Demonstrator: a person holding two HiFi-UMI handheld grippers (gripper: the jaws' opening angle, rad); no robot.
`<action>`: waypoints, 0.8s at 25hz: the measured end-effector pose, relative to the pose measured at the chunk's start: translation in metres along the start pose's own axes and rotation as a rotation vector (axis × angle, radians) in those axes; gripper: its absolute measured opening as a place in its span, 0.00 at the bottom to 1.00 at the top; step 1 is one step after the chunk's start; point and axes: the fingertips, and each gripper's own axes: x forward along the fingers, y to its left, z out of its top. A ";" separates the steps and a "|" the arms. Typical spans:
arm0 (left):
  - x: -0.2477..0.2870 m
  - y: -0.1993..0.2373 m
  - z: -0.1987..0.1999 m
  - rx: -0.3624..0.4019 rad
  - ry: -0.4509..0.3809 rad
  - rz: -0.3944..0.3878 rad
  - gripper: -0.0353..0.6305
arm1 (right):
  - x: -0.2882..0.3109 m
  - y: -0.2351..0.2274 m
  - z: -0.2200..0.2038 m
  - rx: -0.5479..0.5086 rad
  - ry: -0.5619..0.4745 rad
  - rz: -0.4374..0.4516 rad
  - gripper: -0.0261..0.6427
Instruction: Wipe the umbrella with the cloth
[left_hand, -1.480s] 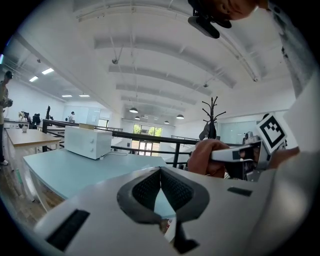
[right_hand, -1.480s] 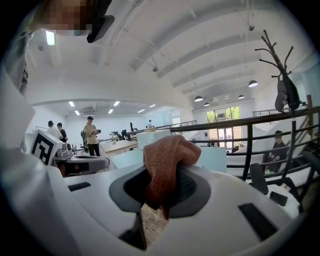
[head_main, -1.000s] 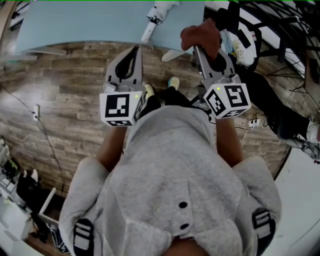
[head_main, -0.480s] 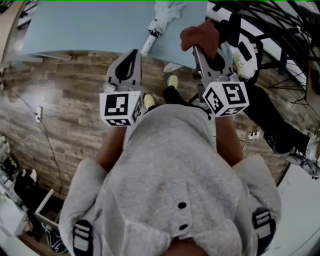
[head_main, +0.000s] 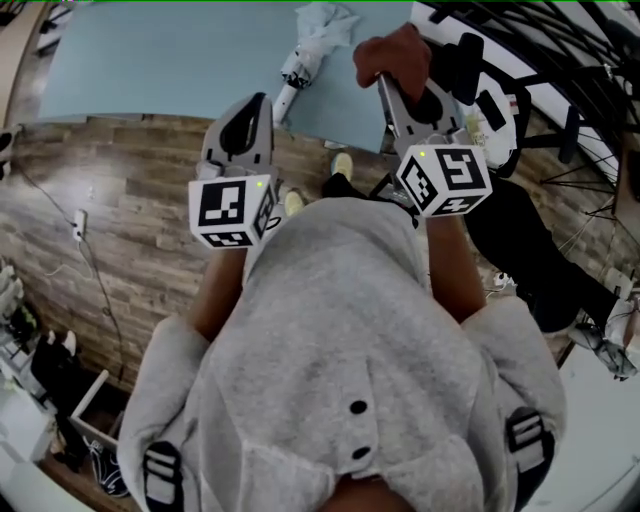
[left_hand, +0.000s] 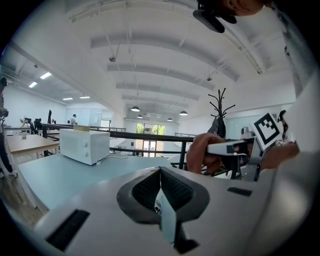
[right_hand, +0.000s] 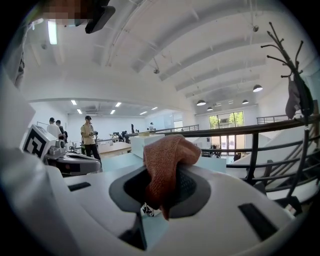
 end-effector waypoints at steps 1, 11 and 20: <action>0.005 -0.001 0.000 0.001 0.005 0.003 0.08 | 0.004 -0.004 0.000 -0.002 0.004 0.004 0.16; 0.054 -0.004 -0.011 0.008 0.074 0.053 0.08 | 0.038 -0.047 -0.010 0.060 0.059 0.062 0.16; 0.084 -0.006 -0.043 0.024 0.173 0.116 0.08 | 0.063 -0.083 -0.017 0.041 0.105 0.145 0.16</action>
